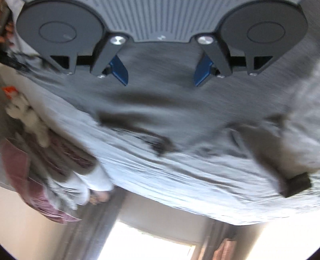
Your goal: Fold clothes
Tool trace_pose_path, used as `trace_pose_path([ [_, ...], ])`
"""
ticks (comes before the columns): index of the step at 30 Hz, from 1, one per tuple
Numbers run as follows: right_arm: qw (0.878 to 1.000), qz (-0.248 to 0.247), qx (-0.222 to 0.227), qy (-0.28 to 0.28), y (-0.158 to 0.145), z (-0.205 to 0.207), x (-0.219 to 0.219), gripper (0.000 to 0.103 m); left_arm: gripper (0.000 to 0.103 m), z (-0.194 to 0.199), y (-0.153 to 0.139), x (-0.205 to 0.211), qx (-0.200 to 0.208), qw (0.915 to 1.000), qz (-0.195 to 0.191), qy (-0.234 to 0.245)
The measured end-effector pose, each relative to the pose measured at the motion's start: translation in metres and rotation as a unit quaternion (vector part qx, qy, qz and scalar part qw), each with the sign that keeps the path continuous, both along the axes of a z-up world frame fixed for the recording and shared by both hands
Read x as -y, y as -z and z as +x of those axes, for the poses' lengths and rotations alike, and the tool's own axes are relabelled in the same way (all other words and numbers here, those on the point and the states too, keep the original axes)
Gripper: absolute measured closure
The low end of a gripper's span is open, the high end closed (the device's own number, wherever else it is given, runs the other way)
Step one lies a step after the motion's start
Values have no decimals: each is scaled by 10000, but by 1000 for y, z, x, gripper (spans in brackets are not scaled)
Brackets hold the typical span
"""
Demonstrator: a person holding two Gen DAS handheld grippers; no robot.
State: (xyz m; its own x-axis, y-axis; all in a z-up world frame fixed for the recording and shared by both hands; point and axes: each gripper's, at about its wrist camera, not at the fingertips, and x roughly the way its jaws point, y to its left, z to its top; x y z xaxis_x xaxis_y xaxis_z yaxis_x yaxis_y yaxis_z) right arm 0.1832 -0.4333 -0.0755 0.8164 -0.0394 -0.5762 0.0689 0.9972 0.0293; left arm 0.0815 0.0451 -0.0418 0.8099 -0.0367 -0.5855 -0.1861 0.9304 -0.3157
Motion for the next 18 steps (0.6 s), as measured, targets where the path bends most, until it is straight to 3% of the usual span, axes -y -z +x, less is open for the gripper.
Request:
trace_pose_path([
  [5, 10000, 6, 42, -5, -3, -1, 0, 4, 28, 6, -14, -36, 36, 9976, 528, -438],
  [9, 9994, 61, 335, -36, -21, -4, -9, 5, 25, 8, -26, -70, 162, 9904, 866, -1064],
  [14, 9965, 207, 535, -604, -44, 6, -58, 5, 25, 20, -25, -118, -107, 9791, 713, -1903],
  [16, 9942, 94, 623, -867, -54, 12, -91, 9, 26, 26, -24, -131, -148, 9798, 608, -1902],
  [18, 9905, -17, 696, -1185, -64, 20, -127, 11, 36, 32, -21, -140, -243, 9795, 559, -1918],
])
